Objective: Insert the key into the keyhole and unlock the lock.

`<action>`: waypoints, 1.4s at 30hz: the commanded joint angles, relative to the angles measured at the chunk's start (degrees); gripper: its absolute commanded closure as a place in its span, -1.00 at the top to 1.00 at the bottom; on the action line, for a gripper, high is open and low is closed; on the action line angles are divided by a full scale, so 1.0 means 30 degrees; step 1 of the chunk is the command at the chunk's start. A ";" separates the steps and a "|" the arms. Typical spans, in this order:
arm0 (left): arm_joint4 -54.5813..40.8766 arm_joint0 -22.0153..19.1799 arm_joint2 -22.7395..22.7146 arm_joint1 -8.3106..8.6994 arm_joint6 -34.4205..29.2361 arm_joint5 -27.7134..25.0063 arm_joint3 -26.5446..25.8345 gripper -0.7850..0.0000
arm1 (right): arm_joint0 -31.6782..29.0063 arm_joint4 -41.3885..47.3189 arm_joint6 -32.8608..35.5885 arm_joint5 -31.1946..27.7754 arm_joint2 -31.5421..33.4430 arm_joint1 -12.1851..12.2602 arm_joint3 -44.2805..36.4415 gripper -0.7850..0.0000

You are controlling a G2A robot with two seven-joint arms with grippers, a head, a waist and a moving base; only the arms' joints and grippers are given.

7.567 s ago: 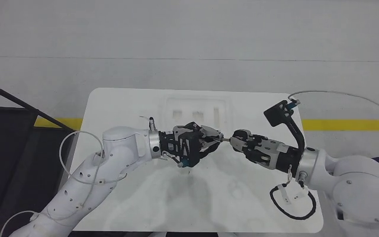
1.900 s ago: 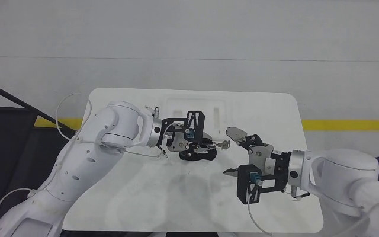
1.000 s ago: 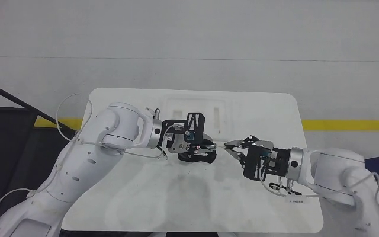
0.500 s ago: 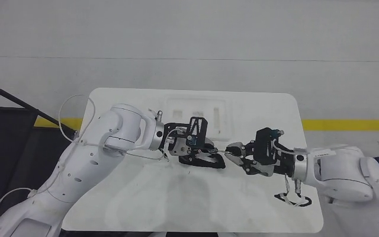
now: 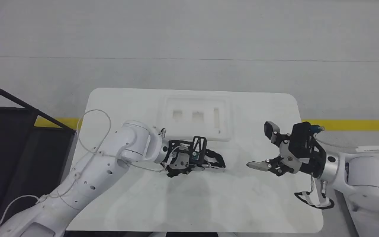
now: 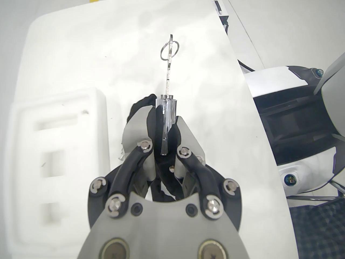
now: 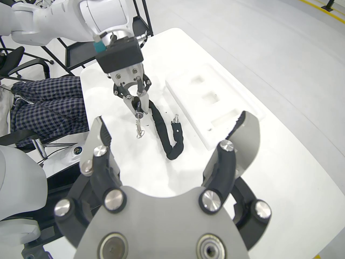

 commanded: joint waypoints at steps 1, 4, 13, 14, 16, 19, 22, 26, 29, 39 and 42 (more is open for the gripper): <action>0.0663 0.0062 0.0727 -0.0183 0.0129 0.0028 0.0395 -1.00 | -0.0490 0.0045 -0.0140 -0.0101 0.0455 0.0022 -0.0086 1.00; 0.1458 0.0096 0.1666 -0.0537 0.0619 0.0285 0.1060 -1.00 | -0.1040 -0.0054 -0.0322 -0.0278 0.0898 0.0047 -0.0088 1.00; 0.2783 -0.0784 0.3434 -0.1691 0.2928 0.0180 0.3488 1.00 | -0.1553 -0.0229 -0.0772 -0.0629 0.0790 0.0084 -0.0009 1.00; 0.2648 -0.0842 0.3470 -0.1764 0.3299 0.0022 0.3698 1.00 | -0.1538 -0.0229 -0.0827 -0.0659 0.0703 0.0083 0.0042 1.00; 0.2483 -0.1143 0.3525 -0.1933 0.4098 0.0000 0.4253 1.00 | -0.1437 -0.0240 -0.0968 -0.0905 0.0328 0.0080 0.0253 1.00; 0.2463 -0.1732 0.3395 -0.2025 0.5190 0.0000 0.4630 1.00 | -0.1052 -0.0479 -0.1294 -0.1287 -0.0327 0.0060 0.0703 1.00; 0.2432 -0.2514 0.2891 -0.1906 0.6482 0.0000 0.4748 1.00 | -0.0303 -0.0964 -0.1897 -0.1942 -0.1009 0.0018 0.1278 1.00; 0.2011 -0.3700 0.1571 -0.1494 0.9117 0.0000 0.5161 1.00 | 0.1417 -0.2359 -0.3259 -0.2884 -0.2054 -0.0111 0.2410 1.00; 0.2211 -0.4365 0.0656 -0.1172 1.0645 0.0000 0.5503 1.00 | 0.2973 -0.3449 -0.4678 -0.3366 -0.2978 -0.0282 0.3897 1.00; 0.4259 -0.6880 0.0006 -0.0440 1.4411 0.0000 0.8162 1.00 | 0.9324 -0.6088 -0.5998 -0.5089 -0.6567 -0.0879 0.8923 1.00; 0.4619 -0.7596 0.0164 -0.0218 1.5236 0.0000 0.9064 1.00 | 1.0771 -0.5936 -0.6148 -0.5242 -0.7250 -0.1029 1.0235 1.00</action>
